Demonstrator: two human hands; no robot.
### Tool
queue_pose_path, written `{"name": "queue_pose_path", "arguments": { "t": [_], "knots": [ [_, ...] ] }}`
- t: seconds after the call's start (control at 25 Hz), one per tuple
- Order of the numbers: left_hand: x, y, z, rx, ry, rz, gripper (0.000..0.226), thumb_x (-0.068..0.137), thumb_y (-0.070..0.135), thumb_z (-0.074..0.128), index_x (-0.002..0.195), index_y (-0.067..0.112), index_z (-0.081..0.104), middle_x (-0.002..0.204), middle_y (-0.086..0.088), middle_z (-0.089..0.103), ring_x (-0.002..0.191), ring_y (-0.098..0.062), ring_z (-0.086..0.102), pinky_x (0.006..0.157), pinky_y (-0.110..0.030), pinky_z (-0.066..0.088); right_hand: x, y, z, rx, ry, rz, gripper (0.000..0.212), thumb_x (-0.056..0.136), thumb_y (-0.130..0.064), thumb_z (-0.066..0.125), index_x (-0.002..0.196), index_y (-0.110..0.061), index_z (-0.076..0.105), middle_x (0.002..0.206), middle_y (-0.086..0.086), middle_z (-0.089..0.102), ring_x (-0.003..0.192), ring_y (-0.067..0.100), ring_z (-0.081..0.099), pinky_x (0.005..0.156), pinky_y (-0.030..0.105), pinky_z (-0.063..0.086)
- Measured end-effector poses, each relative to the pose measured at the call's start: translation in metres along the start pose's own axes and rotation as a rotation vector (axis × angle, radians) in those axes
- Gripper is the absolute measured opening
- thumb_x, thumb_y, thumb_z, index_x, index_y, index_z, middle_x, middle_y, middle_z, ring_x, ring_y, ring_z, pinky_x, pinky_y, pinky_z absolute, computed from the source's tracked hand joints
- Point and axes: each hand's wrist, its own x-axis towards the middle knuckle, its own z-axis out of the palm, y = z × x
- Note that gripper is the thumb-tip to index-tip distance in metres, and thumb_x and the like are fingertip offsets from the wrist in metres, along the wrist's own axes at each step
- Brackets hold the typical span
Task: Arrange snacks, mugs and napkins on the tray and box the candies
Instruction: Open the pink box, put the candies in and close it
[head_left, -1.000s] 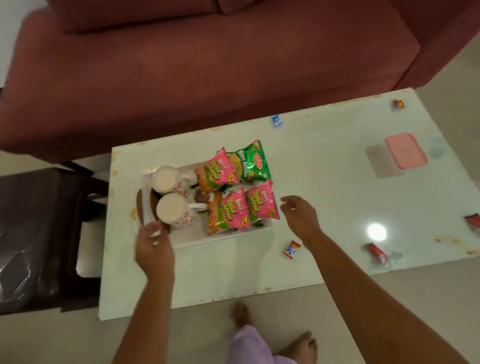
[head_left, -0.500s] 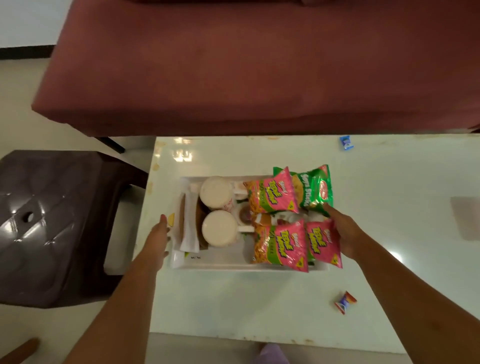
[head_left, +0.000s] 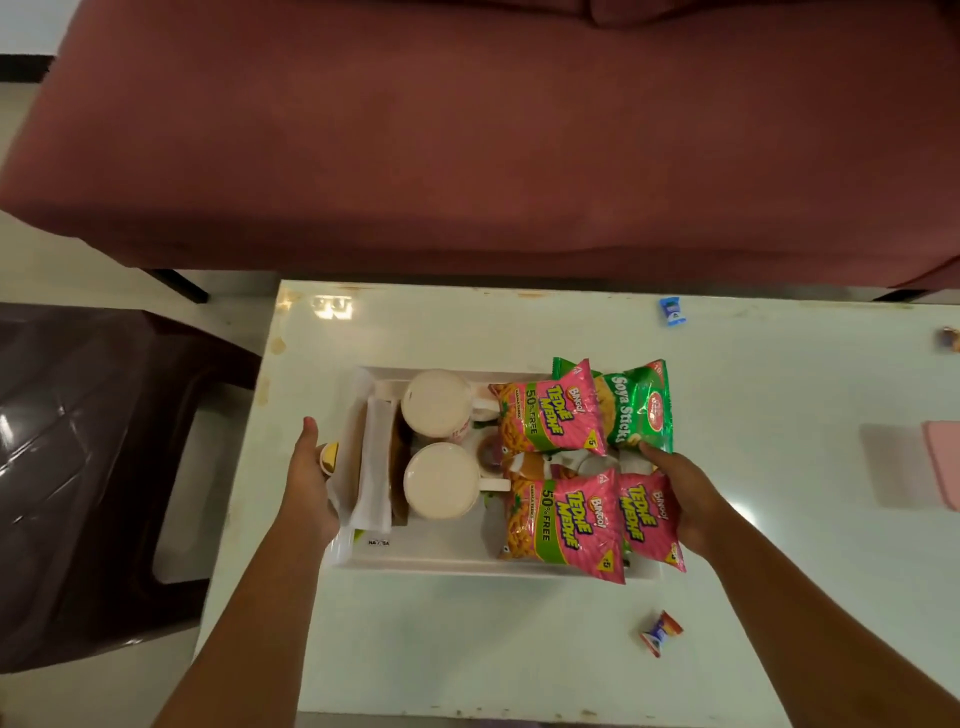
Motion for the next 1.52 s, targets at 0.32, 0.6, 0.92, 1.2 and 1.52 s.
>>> {"name": "queue_pose_path", "arguments": {
  "t": [0.32, 0.6, 0.92, 1.2, 1.52],
  "knots": [
    [-0.028, -0.047, 0.106, -0.028, -0.171, -0.026, 0.056, 0.085, 0.061, 0.049, 0.058, 0.017, 0.071, 0.057, -0.001, 0.069, 0.060, -0.018, 0.070, 0.068, -0.035, 0.050, -0.008, -0.031, -0.114, 0.052, 0.147, 0.001, 0.039, 0.087, -0.041, 0.059, 0.112, -0.010, 0.060, 0.099, 0.019, 0.067, 0.082, 0.035, 0.065, 0.084, 0.046, 0.051],
    [-0.042, -0.098, 0.177, 0.004, -0.187, -0.081, 0.074, 0.082, 0.062, 0.052, 0.141, 0.018, 0.042, 0.138, -0.011, 0.052, 0.123, -0.029, 0.054, 0.104, -0.047, 0.042, 0.000, -0.045, -0.198, 0.032, 0.207, -0.025, 0.030, 0.086, -0.043, 0.059, 0.099, -0.016, 0.064, 0.070, 0.009, 0.074, 0.061, 0.027, 0.070, 0.070, 0.039, 0.054],
    [-0.051, -0.137, 0.208, 0.035, -0.148, -0.020, 0.069, 0.085, 0.062, 0.048, 0.136, 0.017, 0.048, 0.132, -0.011, 0.056, 0.121, -0.029, 0.055, 0.105, -0.047, 0.041, 0.010, -0.049, -0.243, -0.062, 0.201, -0.008, 0.050, 0.083, -0.045, 0.064, 0.119, -0.011, 0.058, 0.107, 0.021, 0.068, 0.099, 0.042, 0.064, 0.094, 0.056, 0.048],
    [-0.047, -0.146, 0.202, 0.065, -0.086, 0.000, 0.070, 0.084, 0.065, 0.046, 0.134, 0.015, 0.050, 0.134, -0.012, 0.055, 0.123, -0.030, 0.053, 0.108, -0.048, 0.038, 0.012, -0.044, -0.245, -0.077, 0.132, -0.030, 0.051, 0.081, -0.042, 0.066, 0.120, -0.009, 0.058, 0.107, 0.021, 0.069, 0.095, 0.041, 0.066, 0.092, 0.055, 0.050],
    [-0.082, -0.122, 0.235, 0.378, 0.292, 0.466, 0.044, 0.091, 0.021, 0.057, 0.129, 0.002, 0.049, 0.139, -0.019, 0.048, 0.124, -0.032, 0.050, 0.097, -0.032, 0.043, -0.005, -0.047, -0.259, -0.406, 0.419, -0.154, 0.047, 0.088, -0.047, 0.056, 0.109, -0.004, 0.060, 0.099, 0.016, 0.070, 0.092, 0.031, 0.065, 0.091, 0.043, 0.049]
  ]
}}
